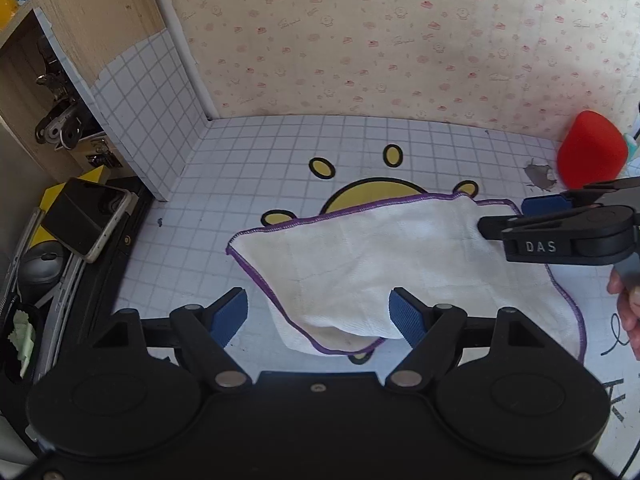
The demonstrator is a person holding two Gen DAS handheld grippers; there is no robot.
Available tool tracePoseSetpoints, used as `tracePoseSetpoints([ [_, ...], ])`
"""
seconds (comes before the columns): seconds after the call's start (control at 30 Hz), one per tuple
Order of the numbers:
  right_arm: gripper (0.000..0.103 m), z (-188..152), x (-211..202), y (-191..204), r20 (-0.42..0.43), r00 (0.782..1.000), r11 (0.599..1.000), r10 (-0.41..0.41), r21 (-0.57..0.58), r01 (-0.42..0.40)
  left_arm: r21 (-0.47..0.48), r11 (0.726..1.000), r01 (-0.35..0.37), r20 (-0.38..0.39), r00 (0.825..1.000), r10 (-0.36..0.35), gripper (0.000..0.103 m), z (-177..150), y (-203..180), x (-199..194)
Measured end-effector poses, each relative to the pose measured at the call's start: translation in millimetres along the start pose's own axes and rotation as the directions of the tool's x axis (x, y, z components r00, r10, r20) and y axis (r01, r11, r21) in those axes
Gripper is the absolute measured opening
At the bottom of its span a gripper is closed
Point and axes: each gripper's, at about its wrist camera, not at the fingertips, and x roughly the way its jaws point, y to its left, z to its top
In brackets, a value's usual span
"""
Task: Fold towel
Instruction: 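Move the left gripper to the towel's purple edge and close on it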
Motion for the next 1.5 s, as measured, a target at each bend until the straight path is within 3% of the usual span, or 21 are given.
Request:
tracePoseSetpoints([
  [0.2,0.055,0.7,5.2,0.2,-0.008,1.000,1.000,-0.017,-0.003,0.017,-0.076,0.996,0.037,0.012,0.999,-0.036,0.077,10.1,24.0,14.6],
  [0.27,0.056,1.3,5.8,1.0,-0.009,1.000,1.000,-0.020,-0.009,0.020,-0.093,0.994,0.056,0.007,0.998,-0.055,0.071,11.9,30.1,22.3],
  [0.3,0.056,1.7,6.1,1.8,-0.010,1.000,1.000,-0.026,-0.013,0.025,-0.096,0.993,0.062,0.002,0.998,-0.062,0.067,12.3,32.4,26.3],
  [0.37,0.057,2.3,7.6,5.0,-0.012,0.999,0.998,-0.050,-0.027,0.050,-0.091,0.992,0.085,-0.019,0.996,-0.087,0.049,12.7,36.6,35.8],
  [0.53,0.069,2.3,9.8,4.5,-0.014,0.996,0.996,-0.086,-0.017,0.086,-0.058,0.993,0.100,-0.043,0.994,-0.102,0.021,10.0,40.5,50.1],
  [0.77,0.070,0.0,9.1,1.0,-0.005,0.995,0.995,-0.101,-0.002,0.101,-0.086,0.987,0.136,-0.035,0.990,-0.139,0.020,11.7,54.2,58.2],
  [1.0,0.070,-1.0,7.8,1.2,-0.010,0.994,0.994,-0.113,0.008,0.113,-0.097,0.988,0.119,-0.004,0.993,-0.120,0.024,16.9,64.3,54.5],
  [1.5,0.068,-1.0,7.8,3.1,-0.004,0.992,0.992,-0.124,0.012,0.124,-0.159,0.972,0.174,-0.036,0.983,-0.182,0.025,14.9,73.9,70.0],
])
